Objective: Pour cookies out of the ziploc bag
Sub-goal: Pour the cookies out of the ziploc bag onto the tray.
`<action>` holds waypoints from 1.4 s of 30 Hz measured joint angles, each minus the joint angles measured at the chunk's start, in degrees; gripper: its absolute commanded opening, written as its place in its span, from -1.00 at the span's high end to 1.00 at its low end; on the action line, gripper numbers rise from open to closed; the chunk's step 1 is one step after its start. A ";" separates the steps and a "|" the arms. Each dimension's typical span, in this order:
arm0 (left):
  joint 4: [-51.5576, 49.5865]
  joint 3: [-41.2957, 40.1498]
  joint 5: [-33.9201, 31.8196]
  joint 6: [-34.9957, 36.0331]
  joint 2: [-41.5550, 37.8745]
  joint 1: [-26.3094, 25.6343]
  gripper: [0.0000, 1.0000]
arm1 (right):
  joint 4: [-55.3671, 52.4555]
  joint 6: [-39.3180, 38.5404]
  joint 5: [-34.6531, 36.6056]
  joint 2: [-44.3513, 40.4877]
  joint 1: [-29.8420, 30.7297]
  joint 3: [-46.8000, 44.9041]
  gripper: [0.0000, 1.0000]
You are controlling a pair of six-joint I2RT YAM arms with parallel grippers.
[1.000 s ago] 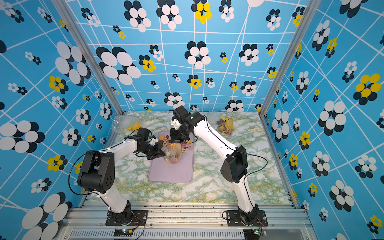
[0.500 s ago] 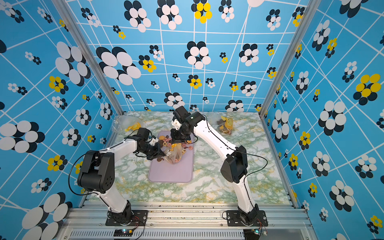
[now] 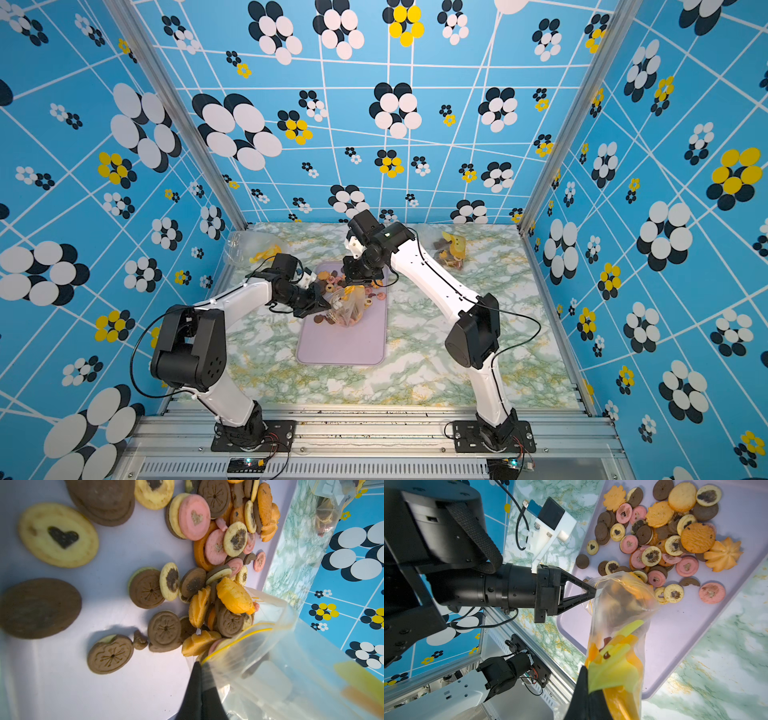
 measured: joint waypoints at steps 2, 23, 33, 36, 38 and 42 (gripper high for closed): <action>0.00 0.00 -0.04 0.00 -0.04 0.00 1.00 | 0.00 -0.02 0.00 0.00 0.00 0.00 1.00; 2.56 0.02 0.35 -1.68 0.76 -2.05 1.00 | -0.68 -0.48 0.94 -0.61 -0.02 0.07 1.00; 1.81 0.02 -0.02 -1.75 -0.46 -0.33 1.00 | -0.70 -0.55 1.14 -0.61 -0.02 0.07 1.00; 3.04 0.00 0.63 -2.16 0.76 -1.33 1.00 | -1.14 -0.70 1.40 -0.61 -0.02 0.07 1.00; 3.74 -0.04 0.70 -2.43 1.40 -2.40 1.00 | -1.31 -0.70 1.36 -0.70 -0.02 0.07 1.00; 5.51 -0.87 1.14 -3.10 1.84 -4.02 0.95 | -1.46 -0.70 1.31 -0.85 -0.02 0.07 1.00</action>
